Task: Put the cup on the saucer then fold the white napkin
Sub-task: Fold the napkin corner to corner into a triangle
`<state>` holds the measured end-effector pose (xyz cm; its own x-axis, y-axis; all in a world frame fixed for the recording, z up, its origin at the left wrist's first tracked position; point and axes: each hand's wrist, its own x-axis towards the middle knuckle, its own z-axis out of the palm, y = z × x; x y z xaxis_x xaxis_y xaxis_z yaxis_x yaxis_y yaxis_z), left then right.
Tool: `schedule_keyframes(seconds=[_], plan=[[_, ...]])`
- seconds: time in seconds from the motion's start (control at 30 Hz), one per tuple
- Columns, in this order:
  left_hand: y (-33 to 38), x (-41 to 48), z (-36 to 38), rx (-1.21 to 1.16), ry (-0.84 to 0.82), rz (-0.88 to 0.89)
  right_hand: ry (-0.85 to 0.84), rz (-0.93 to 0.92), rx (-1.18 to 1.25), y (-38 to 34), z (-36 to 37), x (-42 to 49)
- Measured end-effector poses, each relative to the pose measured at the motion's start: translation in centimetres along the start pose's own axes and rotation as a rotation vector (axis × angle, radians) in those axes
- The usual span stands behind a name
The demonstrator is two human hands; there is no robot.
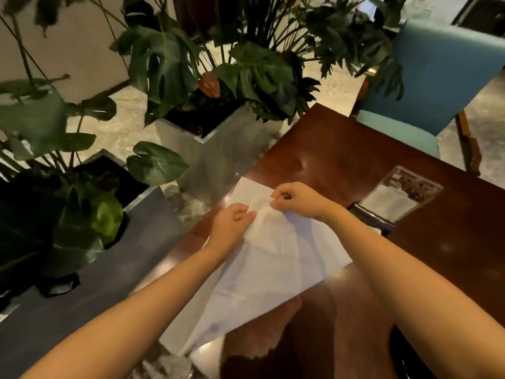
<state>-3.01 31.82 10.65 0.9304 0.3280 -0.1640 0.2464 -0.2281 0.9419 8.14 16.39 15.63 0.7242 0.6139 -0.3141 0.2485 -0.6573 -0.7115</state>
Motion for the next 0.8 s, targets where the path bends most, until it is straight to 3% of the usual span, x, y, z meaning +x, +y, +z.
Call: schedule_keyframes(seconds=[0.3,0.57,0.8], plan=[[-2.3,11.0,-0.5,0.130,0.077,-0.100,0.274,0.178,0.046,2.2,3.1,10.1],[-5.1,15.7,0.4,0.278,0.062,-0.160,0.329,0.263,-0.128,4.8,5.3,15.1],[-6.5,17.3,1.1,0.284,0.044,-0.106,0.387,0.214,-0.180,5.6,6.1,15.1]])
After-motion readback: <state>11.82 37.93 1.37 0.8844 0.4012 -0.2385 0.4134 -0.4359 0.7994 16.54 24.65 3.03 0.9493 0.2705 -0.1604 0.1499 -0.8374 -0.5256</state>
